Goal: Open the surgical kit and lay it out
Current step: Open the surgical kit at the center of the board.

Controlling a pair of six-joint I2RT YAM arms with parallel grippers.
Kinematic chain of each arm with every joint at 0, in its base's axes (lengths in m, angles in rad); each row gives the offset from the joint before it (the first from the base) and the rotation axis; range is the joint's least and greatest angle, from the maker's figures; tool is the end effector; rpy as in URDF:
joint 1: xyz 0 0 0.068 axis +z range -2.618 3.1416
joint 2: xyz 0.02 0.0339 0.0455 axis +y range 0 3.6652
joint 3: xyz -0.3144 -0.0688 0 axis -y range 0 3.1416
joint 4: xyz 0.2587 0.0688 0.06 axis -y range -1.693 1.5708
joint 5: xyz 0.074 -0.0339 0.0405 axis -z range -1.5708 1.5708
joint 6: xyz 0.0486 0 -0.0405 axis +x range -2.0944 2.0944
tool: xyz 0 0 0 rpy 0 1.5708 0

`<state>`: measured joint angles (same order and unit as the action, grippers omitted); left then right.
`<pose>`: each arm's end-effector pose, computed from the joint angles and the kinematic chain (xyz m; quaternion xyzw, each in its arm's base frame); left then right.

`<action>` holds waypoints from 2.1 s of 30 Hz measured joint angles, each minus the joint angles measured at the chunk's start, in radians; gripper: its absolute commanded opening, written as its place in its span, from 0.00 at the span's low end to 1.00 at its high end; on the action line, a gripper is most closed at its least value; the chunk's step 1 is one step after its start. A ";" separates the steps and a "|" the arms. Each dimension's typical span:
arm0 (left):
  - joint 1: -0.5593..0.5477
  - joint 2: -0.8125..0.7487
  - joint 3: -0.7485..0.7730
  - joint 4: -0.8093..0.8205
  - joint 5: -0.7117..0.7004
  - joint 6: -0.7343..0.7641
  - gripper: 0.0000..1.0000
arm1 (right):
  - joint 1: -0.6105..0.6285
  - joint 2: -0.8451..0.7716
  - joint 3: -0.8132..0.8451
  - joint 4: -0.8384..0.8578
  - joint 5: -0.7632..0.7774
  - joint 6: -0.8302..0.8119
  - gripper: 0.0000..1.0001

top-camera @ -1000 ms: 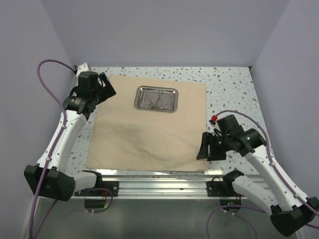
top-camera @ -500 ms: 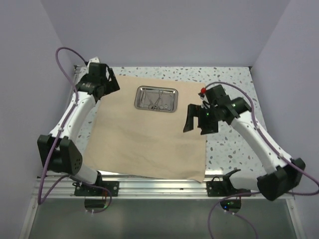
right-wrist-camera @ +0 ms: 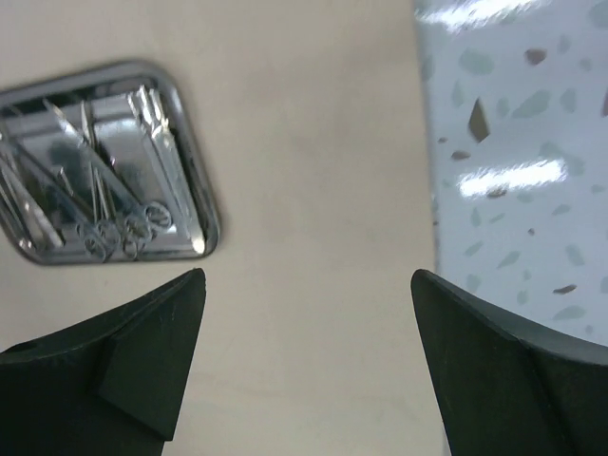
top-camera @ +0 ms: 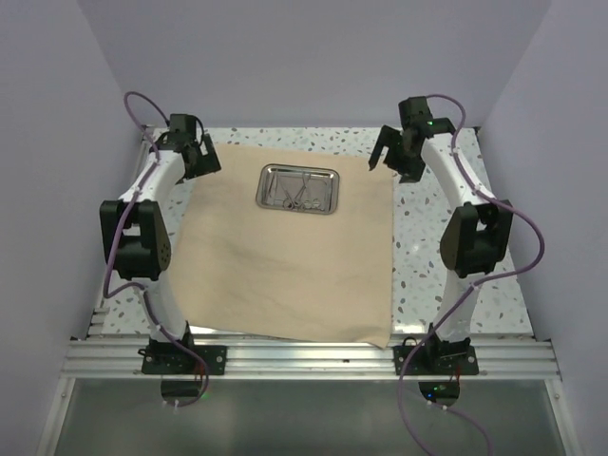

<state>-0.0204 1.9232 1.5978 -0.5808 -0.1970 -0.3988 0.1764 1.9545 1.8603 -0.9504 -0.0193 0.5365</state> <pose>0.4680 0.0000 0.2870 -0.2084 0.9179 0.0234 0.3369 0.4551 0.0821 0.3344 0.1704 0.9504 0.0995 0.2405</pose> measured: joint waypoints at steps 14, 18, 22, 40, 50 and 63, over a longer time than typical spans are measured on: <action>0.146 0.134 0.035 0.045 0.082 0.017 0.99 | -0.054 0.376 0.248 0.030 0.113 0.006 0.78; 0.146 0.205 0.092 0.043 0.122 0.017 0.98 | -0.062 0.446 0.294 0.031 0.151 0.005 0.76; 0.149 0.257 0.134 0.049 0.176 0.017 0.98 | -0.069 0.453 0.300 0.038 0.195 -0.003 0.75; 0.125 0.367 0.229 0.085 0.227 0.026 0.56 | -0.088 0.483 0.266 0.145 0.151 -0.003 0.35; 0.099 0.417 0.291 0.077 0.250 0.018 0.02 | -0.091 0.522 0.312 0.185 0.061 0.025 0.00; 0.100 0.429 0.313 0.062 0.276 -0.029 0.00 | -0.083 0.665 0.557 0.188 0.031 0.064 0.00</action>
<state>0.0799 2.3524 1.9110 -0.5186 0.0792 -0.4278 0.0933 2.6194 2.4176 -0.7620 0.0120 0.6003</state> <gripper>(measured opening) 0.016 0.014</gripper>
